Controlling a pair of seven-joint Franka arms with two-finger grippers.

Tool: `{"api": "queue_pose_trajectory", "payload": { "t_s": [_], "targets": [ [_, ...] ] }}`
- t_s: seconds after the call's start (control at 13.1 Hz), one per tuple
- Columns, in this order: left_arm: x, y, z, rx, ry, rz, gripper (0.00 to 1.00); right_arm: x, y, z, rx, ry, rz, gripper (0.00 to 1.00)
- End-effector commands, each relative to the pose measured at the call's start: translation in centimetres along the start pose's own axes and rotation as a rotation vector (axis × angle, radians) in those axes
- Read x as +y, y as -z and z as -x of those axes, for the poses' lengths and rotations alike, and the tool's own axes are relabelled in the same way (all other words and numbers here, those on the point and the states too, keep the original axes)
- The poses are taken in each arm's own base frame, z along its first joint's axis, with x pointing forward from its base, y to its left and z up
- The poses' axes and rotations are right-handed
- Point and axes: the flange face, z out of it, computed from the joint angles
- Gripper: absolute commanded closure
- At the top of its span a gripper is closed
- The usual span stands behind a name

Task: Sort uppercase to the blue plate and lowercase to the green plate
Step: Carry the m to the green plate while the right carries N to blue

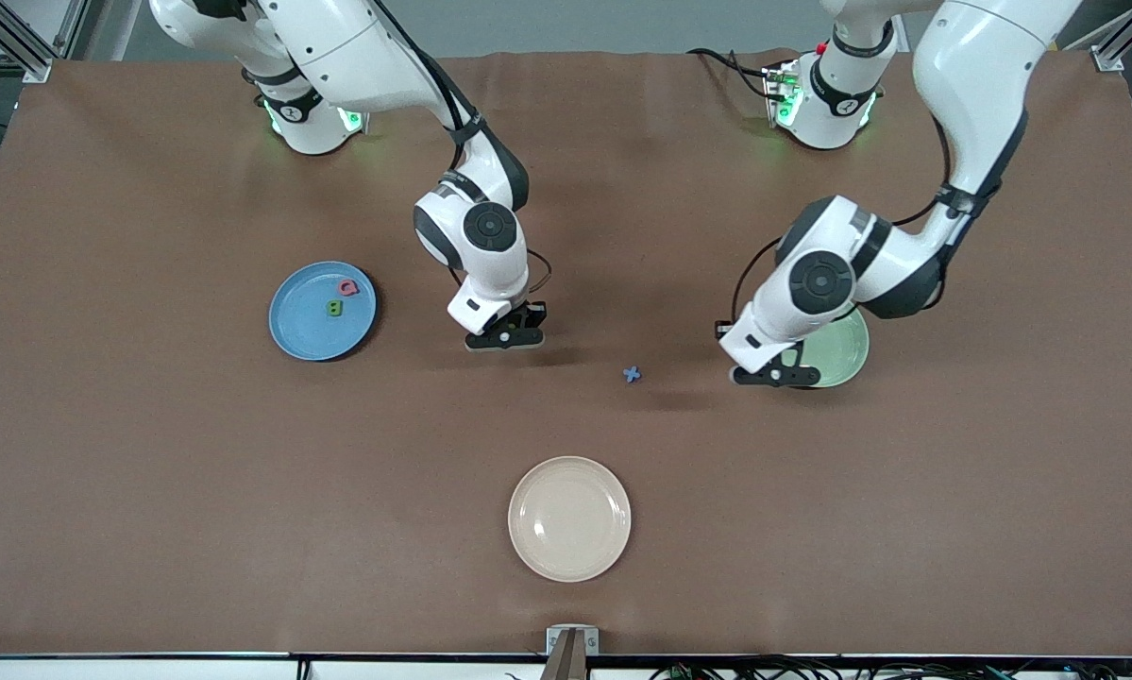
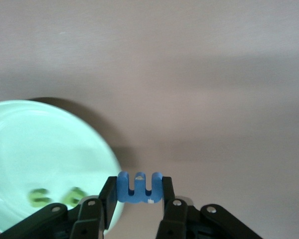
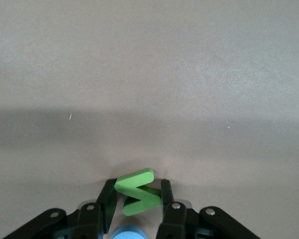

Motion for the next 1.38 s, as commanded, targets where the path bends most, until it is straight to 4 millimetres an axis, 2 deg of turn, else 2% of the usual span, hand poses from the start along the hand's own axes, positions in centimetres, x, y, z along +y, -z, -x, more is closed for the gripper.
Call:
{"api": "queue_pose_trajectory", "payload": {
  "t_s": [0.0, 0.15, 0.31, 0.54, 0.76, 0.84, 0.92, 1.07, 1.22, 1.3],
  "targets": [
    [-4.1, -1.3, 1.3, 0.047, -0.049, -0.041, 0.97, 1.2, -0.6, -0.3, -0.008, -0.019, 0.020, 1.00],
    [-7.0, -2.8, 1.7, 0.046, -0.081, -0.032, 0.97, 2.4, 0.0, -1.1, -0.019, -0.022, 0.031, 1.00],
    [-8.9, -3.8, 2.1, 0.045, -0.111, -0.026, 0.97, 5.0, 2.1, -2.0, -0.081, -0.006, 0.081, 1.00],
    [-9.1, -4.5, 2.1, 0.038, -0.117, -0.019, 0.95, 8.8, 5.0, -3.6, -0.134, 0.022, 0.109, 1.00],
    [-8.9, -5.5, 2.1, 0.042, -0.139, -0.024, 0.94, 12.2, 7.0, -4.2, -0.201, 0.034, 0.139, 1.00],
    [-8.9, -5.7, 2.1, 0.044, -0.139, -0.024, 0.93, 14.0, 7.6, -4.2, -0.248, 0.022, 0.162, 1.00],
    [-8.9, -5.9, 2.1, 0.043, -0.140, -0.021, 0.92, 15.6, 7.7, -3.7, -0.322, 0.023, 0.202, 1.00],
    [-8.8, -6.3, 2.1, 0.039, -0.141, -0.015, 0.92, 20.4, 7.0, -3.0, -0.465, -0.015, 0.338, 1.00],
    [-8.7, -6.5, 2.1, 0.035, -0.142, -0.014, 0.90, 25.4, 5.9, -2.0, -0.603, -0.076, 0.401, 1.00],
    [-8.7, -6.6, 2.1, 0.034, -0.144, -0.014, 0.88, 27.0, 5.4, -1.5, -0.642, -0.102, 0.415, 0.95]
  ]
}}
